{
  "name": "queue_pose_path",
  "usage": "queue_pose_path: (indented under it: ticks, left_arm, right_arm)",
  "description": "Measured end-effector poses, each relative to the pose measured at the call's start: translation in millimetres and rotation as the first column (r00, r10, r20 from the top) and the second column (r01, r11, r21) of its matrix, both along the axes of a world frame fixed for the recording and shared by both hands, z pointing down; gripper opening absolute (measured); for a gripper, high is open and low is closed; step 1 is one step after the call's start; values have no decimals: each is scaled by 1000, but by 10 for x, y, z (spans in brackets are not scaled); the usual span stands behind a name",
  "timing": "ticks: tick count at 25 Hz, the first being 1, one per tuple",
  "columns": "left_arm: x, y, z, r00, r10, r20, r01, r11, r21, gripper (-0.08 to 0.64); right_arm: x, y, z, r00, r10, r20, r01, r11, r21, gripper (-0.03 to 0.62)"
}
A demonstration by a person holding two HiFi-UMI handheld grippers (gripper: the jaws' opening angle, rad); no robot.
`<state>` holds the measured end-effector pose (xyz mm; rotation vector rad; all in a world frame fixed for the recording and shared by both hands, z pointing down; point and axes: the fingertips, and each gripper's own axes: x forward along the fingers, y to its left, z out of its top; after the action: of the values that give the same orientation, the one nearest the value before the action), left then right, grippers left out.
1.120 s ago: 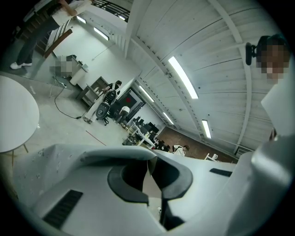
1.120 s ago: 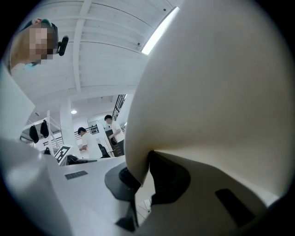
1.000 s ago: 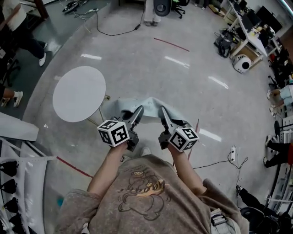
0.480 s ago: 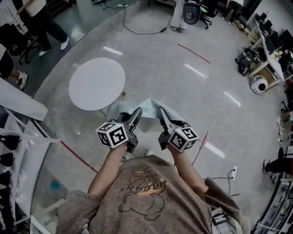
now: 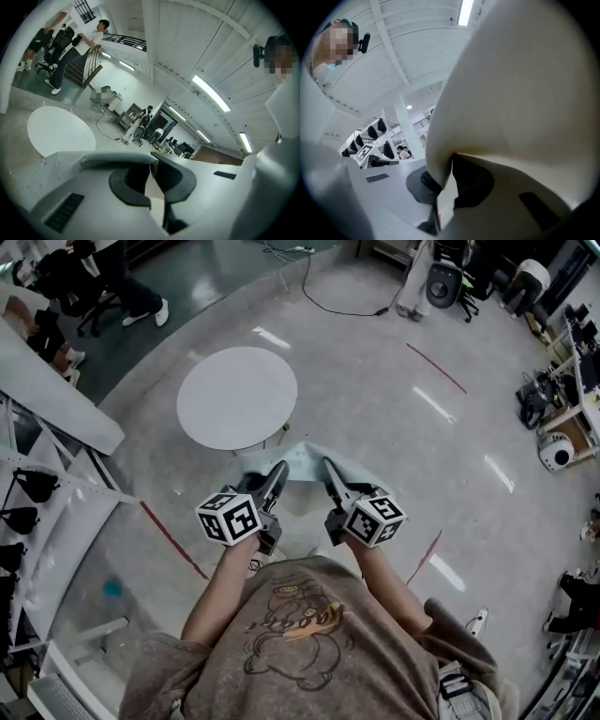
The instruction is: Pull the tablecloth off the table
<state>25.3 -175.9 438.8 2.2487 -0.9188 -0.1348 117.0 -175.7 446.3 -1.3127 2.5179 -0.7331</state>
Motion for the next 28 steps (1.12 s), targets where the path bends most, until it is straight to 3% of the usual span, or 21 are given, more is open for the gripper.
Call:
queue_pose_path:
  ticks: [7, 15, 28]
  left_arm:
    - [-384, 60, -50, 992, -125, 14, 124, 992, 17, 21]
    - [-931, 152, 30, 963, -266, 46, 264, 964, 32, 21]
    - [-1144, 161, 100, 945, -318, 70, 315, 947, 58, 21]
  right_arm:
    - [-388, -45, -24, 995, -104, 4, 104, 994, -8, 18]
    - [-969, -60, 94, 981, -187, -43, 186, 982, -22, 20]
    - [-1179, -89, 198, 972, -234, -16, 233, 972, -21, 32]
